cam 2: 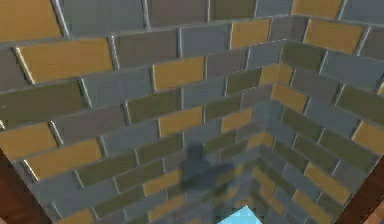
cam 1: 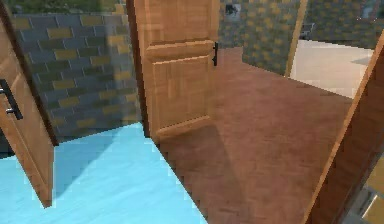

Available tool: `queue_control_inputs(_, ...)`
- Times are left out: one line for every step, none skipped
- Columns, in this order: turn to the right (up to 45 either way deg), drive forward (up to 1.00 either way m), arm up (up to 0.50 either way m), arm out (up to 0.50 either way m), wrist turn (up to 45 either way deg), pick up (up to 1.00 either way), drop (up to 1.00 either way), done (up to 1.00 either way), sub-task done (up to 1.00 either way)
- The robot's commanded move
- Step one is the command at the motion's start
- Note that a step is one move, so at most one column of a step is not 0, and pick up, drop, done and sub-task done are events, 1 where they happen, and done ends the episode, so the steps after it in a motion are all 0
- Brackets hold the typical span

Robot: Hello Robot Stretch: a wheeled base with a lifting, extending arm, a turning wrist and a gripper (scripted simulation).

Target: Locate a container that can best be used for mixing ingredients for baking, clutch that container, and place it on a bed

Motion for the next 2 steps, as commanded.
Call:
queue_control_inputs(0.0, 0.45, 0.0, 0.0, 0.0, 0.0, 0.0, 0.0, 0.0)
queue_control_inputs(12.0, 0.0, 0.0, 0.0, 0.0, 0.0, 0.0, 0.0, 0.0)
